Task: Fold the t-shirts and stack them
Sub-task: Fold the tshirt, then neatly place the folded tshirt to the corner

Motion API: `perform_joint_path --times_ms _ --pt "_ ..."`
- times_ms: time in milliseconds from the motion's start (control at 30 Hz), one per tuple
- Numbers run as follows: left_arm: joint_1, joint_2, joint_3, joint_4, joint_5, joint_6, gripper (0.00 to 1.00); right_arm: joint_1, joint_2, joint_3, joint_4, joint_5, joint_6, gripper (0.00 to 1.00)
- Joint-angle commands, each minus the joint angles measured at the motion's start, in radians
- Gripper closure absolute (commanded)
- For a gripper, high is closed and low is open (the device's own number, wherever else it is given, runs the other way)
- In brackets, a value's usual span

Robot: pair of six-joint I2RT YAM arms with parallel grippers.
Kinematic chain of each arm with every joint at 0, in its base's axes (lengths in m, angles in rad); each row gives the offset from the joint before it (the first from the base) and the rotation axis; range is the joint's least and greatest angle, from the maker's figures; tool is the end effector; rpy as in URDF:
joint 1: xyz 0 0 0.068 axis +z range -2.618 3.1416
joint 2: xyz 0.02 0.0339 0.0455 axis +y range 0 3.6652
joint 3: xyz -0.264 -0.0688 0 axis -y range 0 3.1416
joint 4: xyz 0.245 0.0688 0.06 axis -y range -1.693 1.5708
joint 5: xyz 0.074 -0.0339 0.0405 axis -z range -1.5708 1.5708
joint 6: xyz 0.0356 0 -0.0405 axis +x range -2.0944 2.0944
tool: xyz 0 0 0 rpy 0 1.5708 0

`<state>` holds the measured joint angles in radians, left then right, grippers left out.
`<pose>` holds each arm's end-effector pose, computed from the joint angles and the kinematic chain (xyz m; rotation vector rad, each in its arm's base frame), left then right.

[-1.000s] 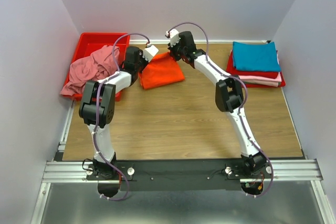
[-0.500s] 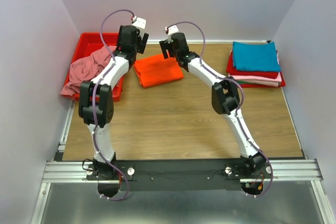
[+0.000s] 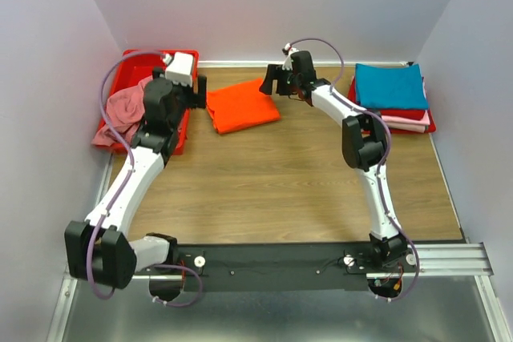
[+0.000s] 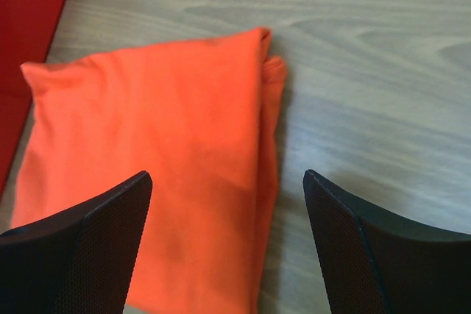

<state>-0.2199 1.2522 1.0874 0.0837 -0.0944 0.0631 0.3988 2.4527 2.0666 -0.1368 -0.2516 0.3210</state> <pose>0.2915 -0.0617 0.3743 0.1616 1.6438 -0.0415 0.5194 0.2285 0.1905 -0.2403 2.1392 0.6910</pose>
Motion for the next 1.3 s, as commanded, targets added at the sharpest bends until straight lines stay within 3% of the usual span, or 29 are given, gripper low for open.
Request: perform_joint_path --times_ms 0,167,333,567,667,767,833,867,933,967,1067,1167,1267 --pt "0.004 -0.135 -0.185 0.007 0.117 -0.040 0.11 0.009 0.067 0.023 -0.046 -0.132 0.099 0.11" --pt "0.004 -0.270 -0.310 0.056 0.185 -0.045 0.11 0.014 0.115 0.032 -0.056 -0.146 0.124 0.11" --pt "0.004 -0.303 -0.371 0.077 0.222 -0.048 0.11 0.012 0.132 0.009 -0.073 -0.150 0.135 0.14" --pt "0.004 -0.257 -0.399 0.149 0.283 -0.095 0.11 0.035 0.134 -0.043 -0.073 -0.270 0.211 0.32" --pt "0.004 -0.237 -0.388 0.142 0.297 -0.095 0.12 0.041 0.140 -0.043 -0.069 -0.287 0.243 0.45" --pt "0.004 -0.240 -0.400 0.149 0.297 -0.097 0.12 0.043 0.146 -0.042 -0.067 -0.294 0.271 0.52" --pt "0.004 -0.240 -0.411 0.160 0.301 -0.106 0.12 0.041 0.150 -0.036 -0.060 -0.311 0.282 0.67" --pt "0.004 -0.234 -0.412 0.171 0.314 -0.114 0.12 0.040 0.152 -0.030 -0.055 -0.330 0.297 0.80" --pt "0.004 -0.218 -0.414 0.185 0.334 -0.165 0.12 0.035 0.149 -0.026 -0.047 -0.354 0.308 0.93" --pt "0.005 -0.188 -0.415 0.214 0.346 -0.199 0.12 0.031 0.137 -0.029 -0.043 -0.373 0.306 1.00" --pt "0.005 -0.061 -0.377 0.248 0.351 -0.360 0.12 0.017 0.070 -0.060 -0.044 -0.385 0.259 1.00" --pt "0.005 0.060 -0.276 0.252 0.329 -0.451 0.21 -0.012 0.011 -0.109 -0.046 -0.377 0.208 1.00" --pt "0.002 0.255 -0.179 0.261 0.318 -0.548 0.38 -0.040 -0.058 -0.192 -0.047 -0.353 0.159 1.00"
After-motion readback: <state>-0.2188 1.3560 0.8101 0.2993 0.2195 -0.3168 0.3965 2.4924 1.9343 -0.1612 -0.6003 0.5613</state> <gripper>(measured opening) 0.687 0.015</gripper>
